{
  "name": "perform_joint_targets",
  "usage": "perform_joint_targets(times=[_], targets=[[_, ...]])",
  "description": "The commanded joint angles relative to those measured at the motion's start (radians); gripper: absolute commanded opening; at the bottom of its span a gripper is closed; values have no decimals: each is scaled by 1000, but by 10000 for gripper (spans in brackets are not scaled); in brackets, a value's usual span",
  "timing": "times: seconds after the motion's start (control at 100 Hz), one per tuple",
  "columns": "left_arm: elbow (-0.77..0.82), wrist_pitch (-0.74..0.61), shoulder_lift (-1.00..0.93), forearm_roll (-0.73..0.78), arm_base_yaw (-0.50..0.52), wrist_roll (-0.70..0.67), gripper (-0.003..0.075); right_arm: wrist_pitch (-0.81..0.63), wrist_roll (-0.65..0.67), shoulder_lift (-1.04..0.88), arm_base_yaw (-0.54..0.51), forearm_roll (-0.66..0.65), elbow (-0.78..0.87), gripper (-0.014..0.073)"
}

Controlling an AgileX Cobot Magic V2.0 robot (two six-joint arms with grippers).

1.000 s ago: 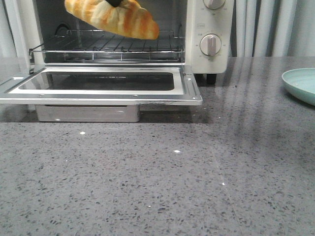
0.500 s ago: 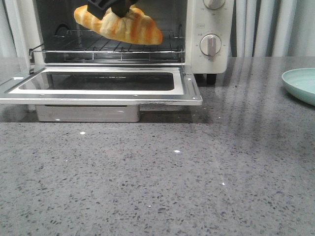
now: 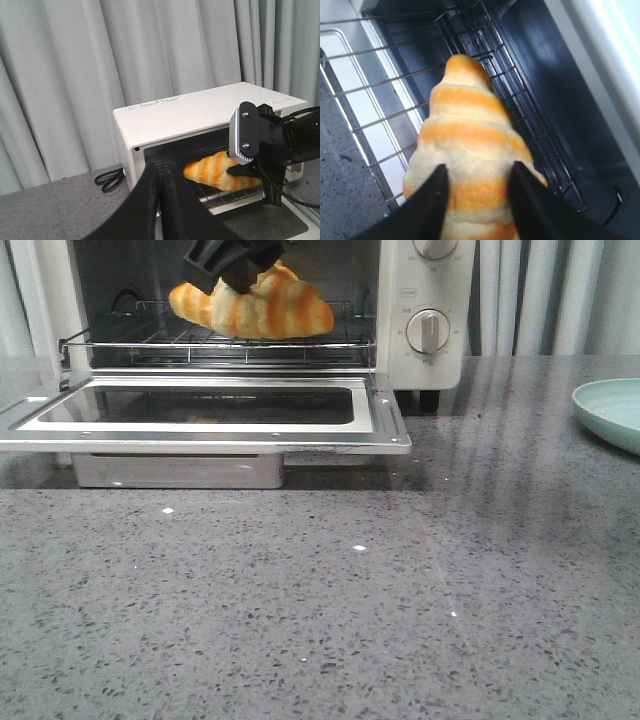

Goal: Put bread in oven
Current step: 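Lower the bread roll onto the oven rack and open the right gripper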

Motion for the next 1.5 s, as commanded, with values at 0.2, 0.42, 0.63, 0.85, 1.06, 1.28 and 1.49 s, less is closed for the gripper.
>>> perform_joint_targets(times=[0.2, 0.42, 0.63, 0.85, 1.06, 1.28, 1.49], targets=[[-31, -68, 5, -5, 2, -8, -22, -74, -2, -51, -6, -38, -38, 381], [-31, -65, 5, -5, 2, -8, -22, -76, -2, -53, -6, -38, -38, 384], [-31, -53, -13, 0, 2, -8, -22, -78, -2, -64, 16, -38, -38, 382], [-20, -15, -118, 8, 2, -8, -22, -72, -2, -90, 48, -38, -38, 382], [-7, 16, -247, 8, 35, -8, -22, -6, -2, -125, 92, -38, -38, 382], [41, 93, -323, -24, 168, -8, -22, 114, 0, -175, 165, 3, -38, 381], [163, -7, -388, -96, 302, -8, -22, 258, 26, -237, 233, 37, -38, 381]])
